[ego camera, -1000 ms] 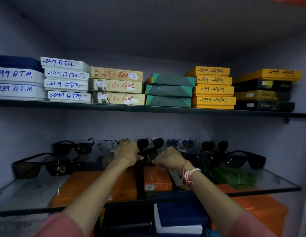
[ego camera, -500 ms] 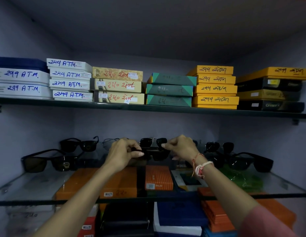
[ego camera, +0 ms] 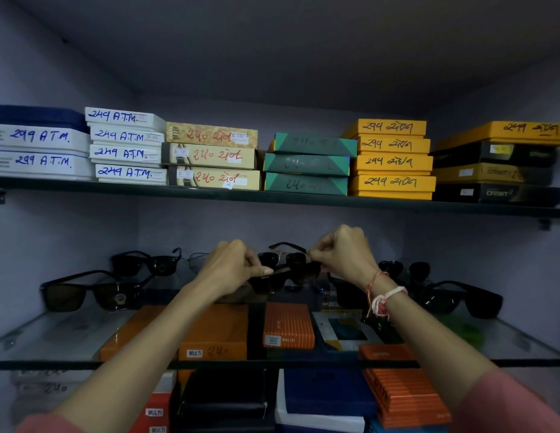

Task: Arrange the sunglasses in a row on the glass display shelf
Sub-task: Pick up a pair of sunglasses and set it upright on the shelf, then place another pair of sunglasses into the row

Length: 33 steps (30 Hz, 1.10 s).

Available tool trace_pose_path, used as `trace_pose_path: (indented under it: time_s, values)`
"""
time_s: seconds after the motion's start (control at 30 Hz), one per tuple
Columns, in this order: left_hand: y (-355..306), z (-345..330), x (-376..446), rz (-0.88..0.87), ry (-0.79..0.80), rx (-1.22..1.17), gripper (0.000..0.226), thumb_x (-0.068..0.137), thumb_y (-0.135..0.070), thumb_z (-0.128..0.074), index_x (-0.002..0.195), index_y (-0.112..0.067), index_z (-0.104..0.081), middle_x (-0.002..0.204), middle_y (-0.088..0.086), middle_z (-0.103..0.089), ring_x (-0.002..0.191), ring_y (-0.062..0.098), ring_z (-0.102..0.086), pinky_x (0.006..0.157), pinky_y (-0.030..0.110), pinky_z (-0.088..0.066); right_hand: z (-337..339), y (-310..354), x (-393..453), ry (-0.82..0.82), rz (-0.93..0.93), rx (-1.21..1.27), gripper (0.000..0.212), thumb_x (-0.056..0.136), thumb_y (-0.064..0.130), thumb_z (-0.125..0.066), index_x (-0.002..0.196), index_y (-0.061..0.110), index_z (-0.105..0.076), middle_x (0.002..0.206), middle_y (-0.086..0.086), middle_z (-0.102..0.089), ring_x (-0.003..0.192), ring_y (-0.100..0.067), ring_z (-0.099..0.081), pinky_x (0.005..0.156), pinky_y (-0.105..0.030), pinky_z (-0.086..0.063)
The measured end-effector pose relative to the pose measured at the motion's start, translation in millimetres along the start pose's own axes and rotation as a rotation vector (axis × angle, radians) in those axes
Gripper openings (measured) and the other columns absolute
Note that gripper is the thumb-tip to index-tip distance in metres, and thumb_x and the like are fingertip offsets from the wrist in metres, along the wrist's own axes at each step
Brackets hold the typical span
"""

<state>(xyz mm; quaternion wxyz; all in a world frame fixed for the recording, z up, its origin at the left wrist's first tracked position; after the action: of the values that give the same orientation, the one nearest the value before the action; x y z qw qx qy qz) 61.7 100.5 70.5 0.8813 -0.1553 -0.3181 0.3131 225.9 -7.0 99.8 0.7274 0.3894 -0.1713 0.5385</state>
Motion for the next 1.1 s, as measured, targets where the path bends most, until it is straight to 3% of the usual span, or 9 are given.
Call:
trace_pose_path:
  time_s: [0.17,0.33,0.43,0.53,0.7,0.8,0.9,1.03,1.1]
  values:
    - [5.3,6.9,12.3,0.051,-0.112,0.078,0.022,0.08,-0.032,-0.075,0.076,-0.01,-0.077,0.067,0.003,-0.07,0.065,0.023,-0.068,0.072,0.042,-0.062,-3.4,-14.7,4.8,-0.011,-0.122,-0.016,0.011,0.071,0.025,-0.079,0.076,0.016,-0.08,0.076,-0.005,-0.078,0.072,-0.019,-0.072,0.075,-0.036,-0.062]
    - [15.7,0.4,23.8,0.149,-0.106,0.108,0.028,0.079,-0.026,-0.075,0.07,0.001,-0.074,0.071,0.013,-0.074,0.065,0.028,-0.07,0.062,0.038,-0.06,-12.8,-21.5,2.9,0.043,-0.155,-0.081,0.014,0.068,0.024,-0.079,0.066,0.01,-0.079,0.074,-0.007,-0.077,0.072,-0.024,-0.071,0.068,-0.039,-0.062]
    - [22.0,-11.3,29.3,0.198,-0.058,0.12,0.035,0.075,-0.021,-0.071,0.049,-0.008,-0.051,0.058,0.007,-0.057,0.056,0.025,-0.054,0.047,0.026,-0.039,-20.5,-23.1,-2.3,0.084,-0.173,-0.143,0.017,0.069,0.02,-0.076,0.064,0.004,-0.075,0.073,-0.01,-0.075,0.07,-0.026,-0.07,0.062,-0.035,-0.059]
    - [26.5,-21.1,31.7,0.22,-0.018,0.153,0.039,0.073,-0.016,-0.067,0.045,-0.012,-0.039,0.049,0.0,-0.042,0.045,0.016,-0.04,0.041,0.024,-0.026,-29.9,-24.6,-5.6,0.125,-0.188,-0.184,0.019,0.07,0.018,-0.074,0.062,0.003,-0.066,0.07,-0.01,-0.068,0.071,-0.027,-0.069,0.058,-0.03,-0.052]
    - [30.7,-27.0,34.8,0.241,-0.001,0.171,0.038,0.073,-0.019,-0.067,0.049,-0.013,-0.039,0.051,-0.001,-0.04,0.045,0.014,-0.038,0.04,0.024,-0.025,-38.4,-23.9,-4.1,0.15,-0.188,-0.207,0.021,0.072,0.017,-0.073,0.066,0.008,-0.055,0.07,-0.01,-0.056,0.067,-0.025,-0.06,0.058,-0.027,-0.045]
    - [34.4,-29.1,37.2,0.26,0.008,0.178,0.036,0.073,-0.021,-0.067,0.05,-0.014,-0.04,0.051,-0.001,-0.042,0.046,0.014,-0.04,0.041,0.025,-0.027,-42.1,-23.3,-3.6,0.157,-0.203,-0.222,0.025,0.073,0.021,-0.076,0.07,0.008,-0.055,0.075,-0.012,-0.061,0.076,-0.029,-0.067,0.06,-0.029,-0.048]
    - [41.1,-29.6,39.1,0.285,0.019,0.175,0.033,0.073,-0.029,-0.068,0.053,-0.014,-0.047,0.056,-0.001,-0.05,0.051,0.015,-0.047,0.044,0.025,-0.034,-42.4,-21.8,-3.0,0.177,-0.215,-0.254,0.027,0.075,0.021,-0.075,0.074,0.007,-0.052,0.088,-0.015,-0.067,0.075,-0.029,-0.061,0.062,-0.03,-0.047]
    - [52.9,-14.7,38.9,0.305,-0.086,0.215,0.049,0.075,-0.056,-0.068,0.075,-0.007,-0.065,0.073,0.006,-0.06,0.071,0.024,-0.059,0.06,0.03,-0.046,-39.6,-20.4,-1.9,0.202,-0.209,-0.317,0.029,0.077,0.024,-0.074,0.077,0.007,-0.05,0.095,-0.017,-0.069,0.086,-0.032,-0.066,0.066,-0.032,-0.048]
    - [64.1,-9.6,38.0,0.346,-0.068,0.289,0.057,0.073,-0.061,-0.067,0.094,-0.008,-0.068,0.093,0.01,-0.063,0.086,0.027,-0.064,0.066,0.033,-0.048,-40.0,-19.5,-2.0,0.208,-0.206,-0.34,0.023,0.079,0.023,-0.072,0.082,0.007,-0.056,0.097,-0.017,-0.069,0.09,-0.033,-0.066,0.07,-0.034,-0.05]
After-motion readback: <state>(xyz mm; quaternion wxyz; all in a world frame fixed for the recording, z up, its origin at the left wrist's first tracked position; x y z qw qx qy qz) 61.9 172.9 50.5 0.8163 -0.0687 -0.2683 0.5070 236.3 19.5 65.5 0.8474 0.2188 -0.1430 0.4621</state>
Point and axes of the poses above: each hand's wrist, its own x-axis towards the middle knuckle, its own z-axis out of the back of the hand, y = z × x, the point moved 7 cm from there along x, towards the middle knuckle
